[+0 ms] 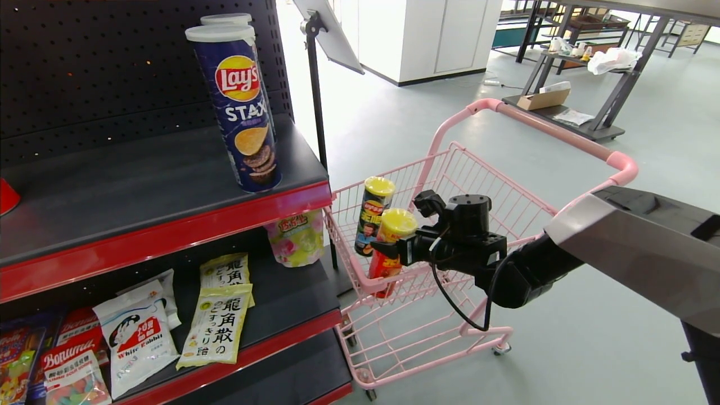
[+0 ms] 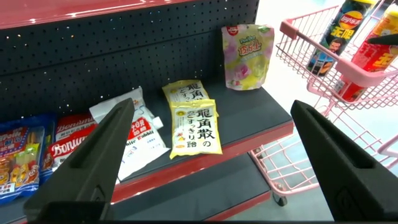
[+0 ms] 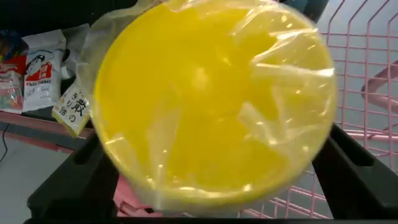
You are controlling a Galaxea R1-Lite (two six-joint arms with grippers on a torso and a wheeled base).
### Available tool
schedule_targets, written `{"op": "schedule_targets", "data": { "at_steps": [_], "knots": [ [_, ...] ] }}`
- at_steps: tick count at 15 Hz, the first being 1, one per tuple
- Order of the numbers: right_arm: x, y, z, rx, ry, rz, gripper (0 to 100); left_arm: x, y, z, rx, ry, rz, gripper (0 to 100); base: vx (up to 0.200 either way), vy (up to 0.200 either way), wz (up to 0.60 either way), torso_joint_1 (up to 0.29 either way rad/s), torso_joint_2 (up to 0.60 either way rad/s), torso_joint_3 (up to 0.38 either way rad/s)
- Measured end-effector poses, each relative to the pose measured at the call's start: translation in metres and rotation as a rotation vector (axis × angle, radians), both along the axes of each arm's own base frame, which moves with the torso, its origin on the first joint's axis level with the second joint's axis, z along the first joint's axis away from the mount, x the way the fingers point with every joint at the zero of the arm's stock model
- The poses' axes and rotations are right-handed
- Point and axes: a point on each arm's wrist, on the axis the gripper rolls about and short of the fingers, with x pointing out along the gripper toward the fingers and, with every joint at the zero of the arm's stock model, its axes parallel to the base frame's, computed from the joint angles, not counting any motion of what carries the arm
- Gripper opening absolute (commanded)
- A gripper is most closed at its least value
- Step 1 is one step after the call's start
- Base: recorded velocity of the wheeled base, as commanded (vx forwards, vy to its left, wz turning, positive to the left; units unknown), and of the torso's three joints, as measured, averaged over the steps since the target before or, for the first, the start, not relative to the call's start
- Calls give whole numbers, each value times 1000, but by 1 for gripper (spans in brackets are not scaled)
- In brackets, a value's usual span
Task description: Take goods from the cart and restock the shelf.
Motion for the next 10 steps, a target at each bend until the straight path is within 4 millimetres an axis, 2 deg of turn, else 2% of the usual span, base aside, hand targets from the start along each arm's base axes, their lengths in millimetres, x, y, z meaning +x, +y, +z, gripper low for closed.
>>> {"op": "schedule_targets", "data": {
  "at_steps": [1, 7, 10],
  "knots": [
    [1, 2, -3, 2, 2, 2, 0, 0, 0, 0, 0, 0, 0, 100, 0, 0, 0, 0, 0, 0],
    [1, 6, -7, 10, 19, -15, 0, 0, 0, 0, 0, 0, 0, 100, 0, 0, 0, 0, 0, 0],
    [-6, 2, 5, 6, 6, -23, 0, 0, 0, 0, 0, 0, 0, 100, 0, 0, 0, 0, 0, 0]
  ]
}}
